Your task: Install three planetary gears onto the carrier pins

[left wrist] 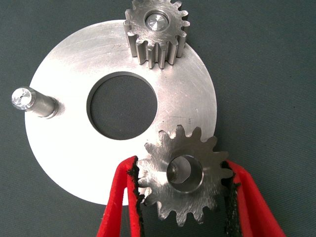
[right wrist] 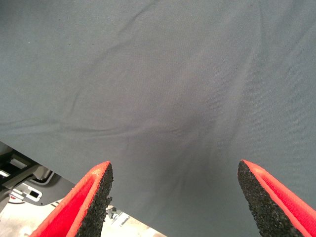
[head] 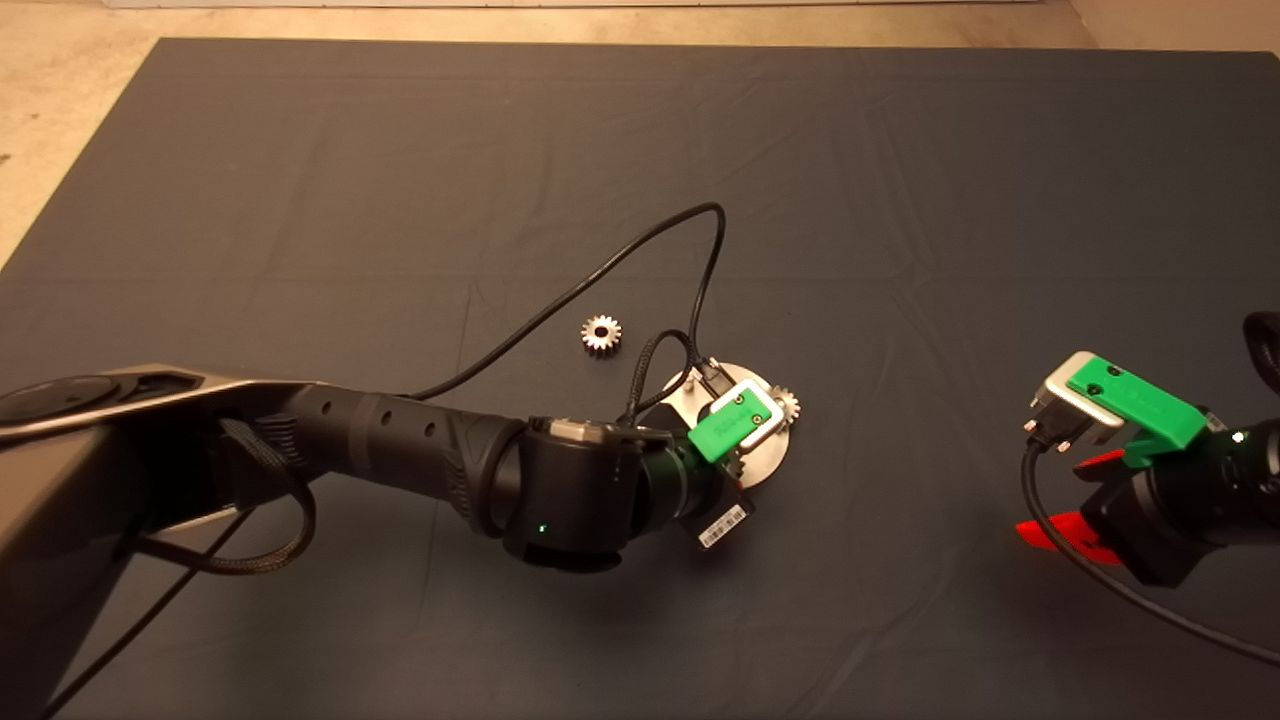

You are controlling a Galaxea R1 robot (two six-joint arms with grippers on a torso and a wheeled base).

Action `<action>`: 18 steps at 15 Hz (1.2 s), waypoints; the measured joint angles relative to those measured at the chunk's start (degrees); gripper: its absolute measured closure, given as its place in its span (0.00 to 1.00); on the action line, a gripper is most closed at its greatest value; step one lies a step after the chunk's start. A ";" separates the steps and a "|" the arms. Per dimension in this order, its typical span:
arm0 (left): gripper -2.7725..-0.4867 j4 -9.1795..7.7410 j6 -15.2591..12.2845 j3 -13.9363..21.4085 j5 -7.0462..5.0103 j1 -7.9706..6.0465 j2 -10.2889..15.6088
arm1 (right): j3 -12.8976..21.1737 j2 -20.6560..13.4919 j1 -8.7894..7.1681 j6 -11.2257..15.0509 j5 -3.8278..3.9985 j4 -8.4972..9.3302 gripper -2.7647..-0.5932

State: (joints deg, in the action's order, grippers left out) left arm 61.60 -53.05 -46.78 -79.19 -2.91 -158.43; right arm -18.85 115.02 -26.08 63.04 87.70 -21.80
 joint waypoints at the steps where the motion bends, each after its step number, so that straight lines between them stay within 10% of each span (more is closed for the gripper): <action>1: 0.93 -0.38 0.00 -0.02 0.06 -0.17 0.00 | 0.00 0.02 0.00 0.00 -0.02 0.02 0.42; 18: 0.93 -8.13 0.00 -0.57 0.43 -3.69 0.22 | 0.05 -0.11 0.00 0.02 -0.24 0.05 0.42</action>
State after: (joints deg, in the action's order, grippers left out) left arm 53.47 -53.05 -47.35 -78.76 -6.61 -158.21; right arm -18.80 114.91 -26.08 63.06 87.46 -21.75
